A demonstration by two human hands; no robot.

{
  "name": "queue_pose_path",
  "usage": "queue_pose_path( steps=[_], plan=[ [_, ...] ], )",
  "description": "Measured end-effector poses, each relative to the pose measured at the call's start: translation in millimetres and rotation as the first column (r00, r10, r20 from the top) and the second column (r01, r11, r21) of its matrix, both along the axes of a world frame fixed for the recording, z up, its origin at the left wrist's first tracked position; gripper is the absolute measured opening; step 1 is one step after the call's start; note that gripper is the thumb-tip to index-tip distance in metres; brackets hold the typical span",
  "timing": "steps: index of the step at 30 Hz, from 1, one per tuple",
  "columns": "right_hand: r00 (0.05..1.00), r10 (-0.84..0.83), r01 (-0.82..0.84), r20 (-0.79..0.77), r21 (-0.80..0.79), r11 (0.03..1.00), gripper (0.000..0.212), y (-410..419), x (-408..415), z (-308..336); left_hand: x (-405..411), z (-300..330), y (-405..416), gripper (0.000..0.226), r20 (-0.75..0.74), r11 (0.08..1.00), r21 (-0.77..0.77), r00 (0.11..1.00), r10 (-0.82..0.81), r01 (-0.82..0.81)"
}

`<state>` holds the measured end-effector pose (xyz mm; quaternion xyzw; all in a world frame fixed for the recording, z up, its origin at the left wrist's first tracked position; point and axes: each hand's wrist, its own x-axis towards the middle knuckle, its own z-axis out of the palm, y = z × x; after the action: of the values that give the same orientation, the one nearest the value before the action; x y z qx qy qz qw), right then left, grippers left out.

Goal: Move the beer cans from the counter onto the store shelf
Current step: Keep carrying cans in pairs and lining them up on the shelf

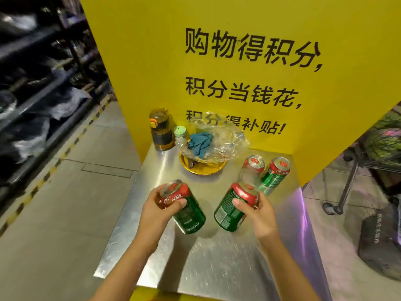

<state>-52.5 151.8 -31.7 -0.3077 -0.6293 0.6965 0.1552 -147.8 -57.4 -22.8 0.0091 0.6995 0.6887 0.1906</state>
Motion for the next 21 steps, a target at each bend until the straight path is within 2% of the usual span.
queue_pose_path(
  steps=[2, 5, 12, 17, 21],
  plan=[
    [0.998, 0.053, -0.053, -0.04, -0.016, 0.998, 0.046, -31.1, -2.0, 10.9, 7.1, 12.5, -35.5, 0.074, 0.006, 0.997, 0.063, 0.999, 0.04, -0.041],
    [0.988, 0.14, -0.141, -0.064, -0.009, 0.99, 0.063, -88.1, -12.8, 26.9, 15.1, 27.5, -95.8, 0.071, -0.031, 0.994, 0.07, 0.996, 0.084, -0.081],
    [0.914, 0.401, -0.397, -0.068, 0.063, 0.916, 0.07, -261.1, -37.5, 55.9, 38.4, 52.3, -278.2, 0.081, -0.039, 0.936, 0.017, 0.936, 0.351, -0.35],
    [0.822, 0.563, -0.56, -0.087, 0.061, 0.826, 0.056, -384.9, -60.1, 61.8, 56.9, 70.7, -401.6, 0.04, -0.104, 0.858, 0.04, 0.852, 0.513, -0.512],
    [0.735, 0.672, -0.668, -0.09, 0.072, 0.74, 0.055, -471.4, -77.4, 62.8, 65.8, 69.5, -481.4, 0.038, -0.125, 0.765, 0.027, 0.757, 0.641, -0.644]
  ],
)
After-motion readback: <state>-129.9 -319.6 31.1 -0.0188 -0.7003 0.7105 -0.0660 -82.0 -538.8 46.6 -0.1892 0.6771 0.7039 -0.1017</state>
